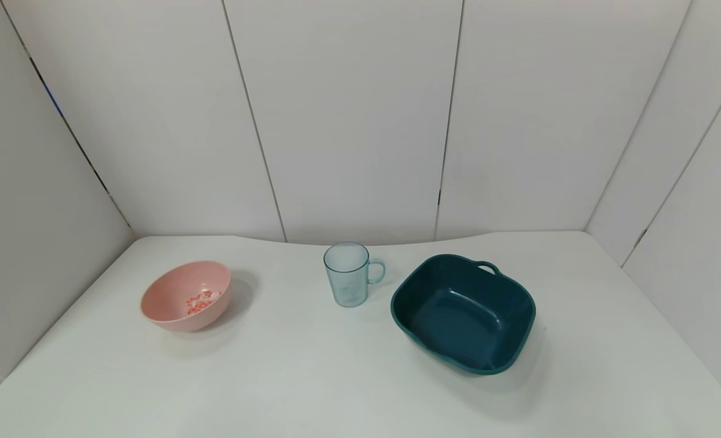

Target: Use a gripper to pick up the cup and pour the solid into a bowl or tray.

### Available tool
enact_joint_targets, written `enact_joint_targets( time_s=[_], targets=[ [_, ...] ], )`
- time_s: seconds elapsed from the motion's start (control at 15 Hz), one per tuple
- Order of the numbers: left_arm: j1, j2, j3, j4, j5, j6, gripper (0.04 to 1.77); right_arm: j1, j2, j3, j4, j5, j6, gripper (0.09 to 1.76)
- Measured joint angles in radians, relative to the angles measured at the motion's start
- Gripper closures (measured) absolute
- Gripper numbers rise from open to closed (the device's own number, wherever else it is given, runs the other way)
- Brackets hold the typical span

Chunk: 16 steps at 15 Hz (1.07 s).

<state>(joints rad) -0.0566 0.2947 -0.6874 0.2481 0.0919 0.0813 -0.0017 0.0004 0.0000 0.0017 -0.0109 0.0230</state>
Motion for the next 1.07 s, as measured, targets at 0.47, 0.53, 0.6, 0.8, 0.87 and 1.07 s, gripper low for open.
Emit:
enact_joint_targets(
  time_s=[0.47, 0.53, 0.6, 0.8, 0.87, 1.07],
  targets=[
    [0.049, -0.124, 0.104, -0.001, -0.026, 0.005, 0.09, 0.000, 0.000, 0.000, 0.000, 0.000, 0.000, 0.14],
    [0.050, -0.152, 0.139, -0.004, -0.051, 0.000, 0.09, 0.000, 0.000, 0.000, 0.000, 0.000, 0.000, 0.14],
    [0.052, -0.177, 0.172, -0.007, -0.070, -0.003, 0.09, 0.000, 0.000, 0.000, 0.000, 0.000, 0.000, 0.14],
    [0.053, -0.239, 0.288, -0.111, -0.089, -0.005, 0.09, 0.000, 0.000, 0.000, 0.000, 0.000, 0.000, 0.14],
    [0.053, -0.254, 0.333, -0.158, -0.090, -0.005, 0.09, 0.000, 0.000, 0.000, 0.000, 0.000, 0.000, 0.14],
    [0.054, -0.284, 0.464, -0.276, -0.085, -0.008, 0.09, 0.000, 0.000, 0.000, 0.000, 0.000, 0.000, 0.14]
  ],
)
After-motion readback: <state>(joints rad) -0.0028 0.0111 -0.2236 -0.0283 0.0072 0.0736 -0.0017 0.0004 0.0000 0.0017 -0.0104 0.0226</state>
